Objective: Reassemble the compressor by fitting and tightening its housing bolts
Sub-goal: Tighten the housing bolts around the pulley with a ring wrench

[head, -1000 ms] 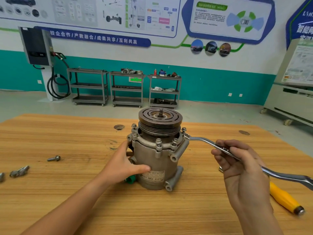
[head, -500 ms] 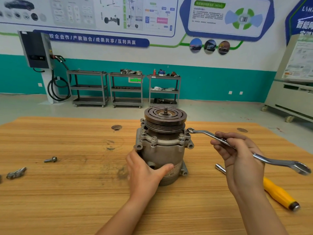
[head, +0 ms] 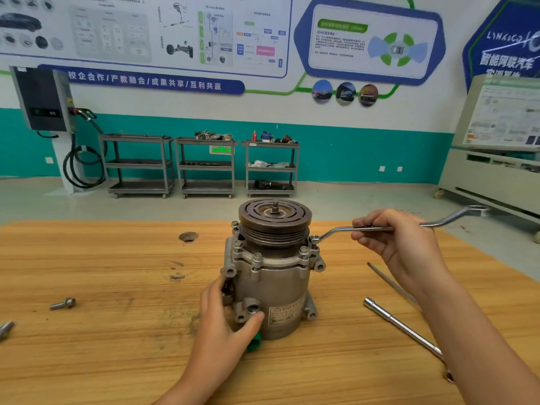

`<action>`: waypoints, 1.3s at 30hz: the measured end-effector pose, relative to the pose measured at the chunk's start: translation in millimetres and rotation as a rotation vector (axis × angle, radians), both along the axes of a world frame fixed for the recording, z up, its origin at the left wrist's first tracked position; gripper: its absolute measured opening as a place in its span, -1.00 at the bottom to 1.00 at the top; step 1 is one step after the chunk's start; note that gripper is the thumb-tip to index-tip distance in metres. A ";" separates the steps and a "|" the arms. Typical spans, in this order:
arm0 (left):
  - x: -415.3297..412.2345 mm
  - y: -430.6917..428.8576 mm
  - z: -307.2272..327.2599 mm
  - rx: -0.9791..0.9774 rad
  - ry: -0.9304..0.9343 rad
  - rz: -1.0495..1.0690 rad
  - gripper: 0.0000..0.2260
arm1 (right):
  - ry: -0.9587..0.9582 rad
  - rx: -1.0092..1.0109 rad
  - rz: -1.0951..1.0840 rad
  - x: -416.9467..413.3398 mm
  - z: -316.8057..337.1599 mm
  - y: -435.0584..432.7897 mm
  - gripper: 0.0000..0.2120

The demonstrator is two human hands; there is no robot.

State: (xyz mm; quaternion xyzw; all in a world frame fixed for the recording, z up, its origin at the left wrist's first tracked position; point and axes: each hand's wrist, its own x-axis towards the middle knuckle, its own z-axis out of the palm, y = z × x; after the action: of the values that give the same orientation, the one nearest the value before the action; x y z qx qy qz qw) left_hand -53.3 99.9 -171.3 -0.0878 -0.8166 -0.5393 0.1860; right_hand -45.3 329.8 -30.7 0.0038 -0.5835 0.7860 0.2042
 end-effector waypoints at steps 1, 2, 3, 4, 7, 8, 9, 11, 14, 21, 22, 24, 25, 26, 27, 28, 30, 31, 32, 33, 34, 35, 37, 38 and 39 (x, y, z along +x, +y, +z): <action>-0.5 -0.9 0.0 0.016 -0.015 -0.012 -0.36 | -0.017 -0.010 0.029 -3.8 1.7 3.2 -0.73; -1.3 -1.2 0.1 0.039 -0.030 -0.019 -0.38 | -0.037 -0.018 0.057 -7.6 2.5 6.5 -0.74; -1.9 -0.9 0.3 0.059 -0.043 -0.021 -0.40 | -0.054 -0.019 0.083 -11.3 3.0 9.7 -0.74; -2.3 -0.5 0.3 0.070 -0.054 -0.020 -0.40 | -0.068 -0.014 0.105 -14.8 3.2 12.4 -0.74; -3.4 0.1 -1.4 0.088 -0.077 -0.014 -0.38 | -0.074 0.011 0.168 -23.1 5.2 19.0 -0.72; -3.7 0.0 -1.6 0.095 -0.078 -0.011 -0.38 | -0.062 0.019 0.189 -25.0 5.5 20.8 -0.71; -4.0 0.0 -1.5 0.099 -0.077 -0.008 -0.39 | -0.045 0.029 0.209 -26.7 5.7 22.7 -0.70; -4.3 0.1 -1.4 0.102 -0.074 -0.007 -0.41 | -0.008 0.057 0.245 -29.9 6.5 25.6 -0.64; -4.4 -0.4 -1.7 0.108 -0.064 -0.013 -0.43 | 0.015 0.104 0.286 -35.1 10.1 26.5 -0.54; -5.5 -2.4 -2.8 0.087 -0.056 -0.009 -0.44 | 0.024 0.103 0.223 -36.4 8.4 22.1 -0.62; -5.5 -2.4 -2.9 0.088 -0.056 -0.007 -0.44 | 0.027 0.078 0.206 -33.3 3.6 22.1 -0.65; -4.7 -2.3 -2.7 0.093 -0.055 -0.007 -0.44 | 0.050 0.040 0.173 -24.9 -6.8 21.6 -0.62; -4.1 -2.2 -2.2 0.092 -0.057 -0.011 -0.44 | 0.073 0.035 0.151 -20.1 -11.3 20.6 -0.58; -3.4 -2.6 -2.0 0.087 -0.060 -0.014 -0.44 | 0.100 0.044 0.125 -15.5 -14.7 18.8 -0.52; -2.9 -3.2 -1.8 0.079 -0.061 -0.018 -0.44 | 0.126 0.065 0.099 -11.7 -16.5 16.4 -0.49; -2.3 -3.8 -1.9 0.070 -0.063 -0.020 -0.44 | 0.143 0.090 0.077 -10.0 -16.4 13.5 -0.48; -1.6 -4.8 -2.0 0.052 -0.069 -0.023 -0.44 | 0.146 0.120 0.066 -11.9 -11.8 10.8 -0.47; -1.7 -5.5 -1.9 0.044 -0.071 -0.022 -0.43 | 0.138 0.125 0.080 -15.4 -7.6 11.2 -0.48; -1.9 -5.9 -1.8 0.039 -0.074 -0.022 -0.41 | 0.130 0.129 0.103 -19.3 -3.0 12.6 -0.48; -2.2 -6.4 -1.8 0.039 -0.077 -0.022 -0.40 | 0.124 0.136 0.131 -23.2 1.6 14.1 -0.48; -2.4 -6.8 -1.9 0.041 -0.078 -0.023 -0.40 | 0.121 0.147 0.163 -26.8 5.2 16.0 -0.48; -2.7 -7.2 -1.9 0.045 -0.077 -0.026 -0.40 | 0.122 0.159 0.195 -29.4 7.6 17.9 -0.48; -2.4 -7.8 -1.4 0.049 -0.072 -0.035 -0.42 | 0.141 0.189 0.248 -30.9 7.8 22.1 -0.48; -2.1 -8.1 -1.2 0.050 -0.068 -0.039 -0.43 | 0.153 0.200 0.262 -30.4 6.2 24.0 -0.48; -2.0 -8.2 -1.0 0.050 -0.062 -0.039 -0.44 | 0.159 0.200 0.269 -29.0 3.4 25.4 -0.48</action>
State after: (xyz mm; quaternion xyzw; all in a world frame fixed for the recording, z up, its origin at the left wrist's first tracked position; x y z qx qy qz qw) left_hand -55.4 91.8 -172.3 -0.0825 -0.8062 -0.5657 0.1523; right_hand -74.3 355.3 -27.2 0.1642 -0.6349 0.7416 0.1415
